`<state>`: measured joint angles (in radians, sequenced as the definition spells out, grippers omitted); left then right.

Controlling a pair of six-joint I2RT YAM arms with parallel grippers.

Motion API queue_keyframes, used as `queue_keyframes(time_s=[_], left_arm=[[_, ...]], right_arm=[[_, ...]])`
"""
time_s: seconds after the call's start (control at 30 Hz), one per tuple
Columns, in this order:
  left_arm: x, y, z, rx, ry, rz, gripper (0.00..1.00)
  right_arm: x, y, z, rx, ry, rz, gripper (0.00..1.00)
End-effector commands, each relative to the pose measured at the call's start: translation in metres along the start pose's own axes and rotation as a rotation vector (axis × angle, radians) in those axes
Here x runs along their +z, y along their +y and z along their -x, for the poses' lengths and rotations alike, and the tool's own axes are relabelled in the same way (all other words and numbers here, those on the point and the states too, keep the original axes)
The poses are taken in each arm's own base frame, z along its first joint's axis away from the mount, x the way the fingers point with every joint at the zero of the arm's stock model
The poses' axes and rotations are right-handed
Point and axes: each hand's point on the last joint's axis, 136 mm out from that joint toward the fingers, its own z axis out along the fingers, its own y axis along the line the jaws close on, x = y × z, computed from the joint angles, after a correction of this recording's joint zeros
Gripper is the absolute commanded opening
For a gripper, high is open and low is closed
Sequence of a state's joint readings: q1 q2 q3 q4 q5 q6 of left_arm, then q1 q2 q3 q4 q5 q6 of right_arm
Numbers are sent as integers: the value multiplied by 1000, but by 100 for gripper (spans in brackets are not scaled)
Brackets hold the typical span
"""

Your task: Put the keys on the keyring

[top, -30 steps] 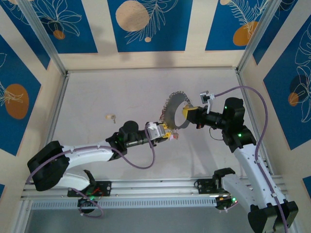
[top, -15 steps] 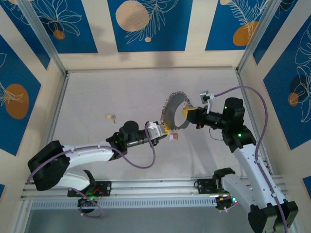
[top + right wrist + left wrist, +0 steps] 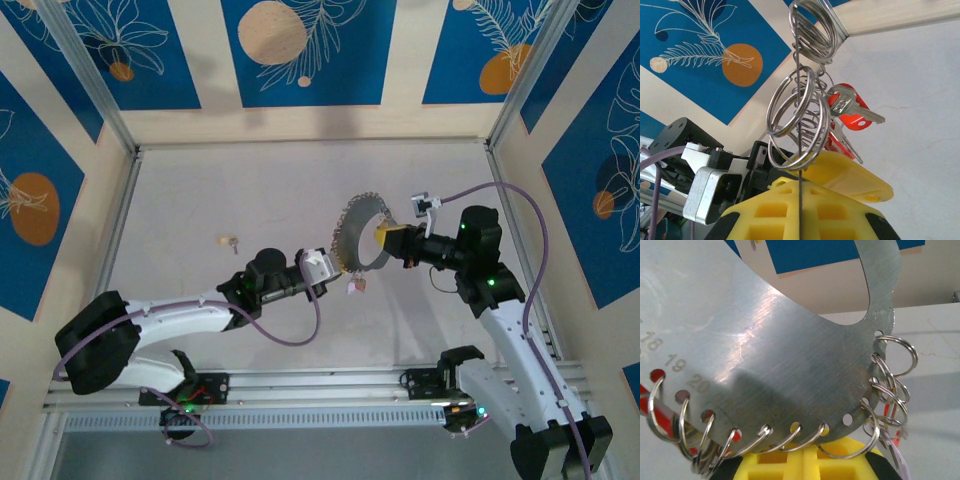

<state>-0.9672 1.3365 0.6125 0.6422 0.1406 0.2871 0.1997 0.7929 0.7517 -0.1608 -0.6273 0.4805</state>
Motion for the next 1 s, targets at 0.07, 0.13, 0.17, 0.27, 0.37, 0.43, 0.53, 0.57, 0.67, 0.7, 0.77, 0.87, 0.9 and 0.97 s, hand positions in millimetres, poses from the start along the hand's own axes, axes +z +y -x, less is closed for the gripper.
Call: queue_keyframes(time_s=[0.07, 0.13, 0.17, 0.27, 0.37, 0.43, 0.53, 0.57, 0.67, 0.7, 0.77, 0.87, 0.9, 0.97], left_arm=[[-5, -6, 37, 60, -110, -50, 0], [-7, -12, 38, 75, -116, -80, 0], [-7, -13, 37, 79, -114, -88, 0], [-9, -15, 33, 81, -94, -98, 7], [-12, -20, 30, 101, -84, -122, 21], [-12, -21, 28, 108, -78, -129, 23], [-13, -21, 29, 110, -79, -129, 23], [-13, -21, 30, 112, -84, -129, 24], [-12, -22, 31, 113, -90, -137, 25], [-12, -23, 31, 112, -90, -142, 26], [-11, -24, 31, 111, -91, -147, 26], [-10, -26, 29, 106, -88, -156, 27], [-10, -26, 28, 102, -87, -157, 27], [-10, -27, 26, 98, -85, -159, 28]], right_arm=[[-2, 6, 4, 2, -36, 24, 0], [-2, 3, 5, 19, -43, 22, 0], [-2, 3, 6, 23, -46, 23, 0], [-4, 1, 8, 37, -56, 19, 0], [-5, 0, 12, 44, -68, 16, 0], [-6, -1, 12, 51, -69, 13, 0], [-6, -2, 12, 56, -71, 13, 0], [-6, -3, 12, 59, -71, 11, 0], [-6, -3, 12, 66, -71, 14, 0], [-6, -4, 11, 66, -72, 13, 0], [-6, -4, 12, 66, -73, 12, 0], [-6, -3, 13, 65, -75, 12, 0], [-6, -3, 14, 64, -76, 13, 0], [-6, -3, 14, 63, -77, 10, 0]])
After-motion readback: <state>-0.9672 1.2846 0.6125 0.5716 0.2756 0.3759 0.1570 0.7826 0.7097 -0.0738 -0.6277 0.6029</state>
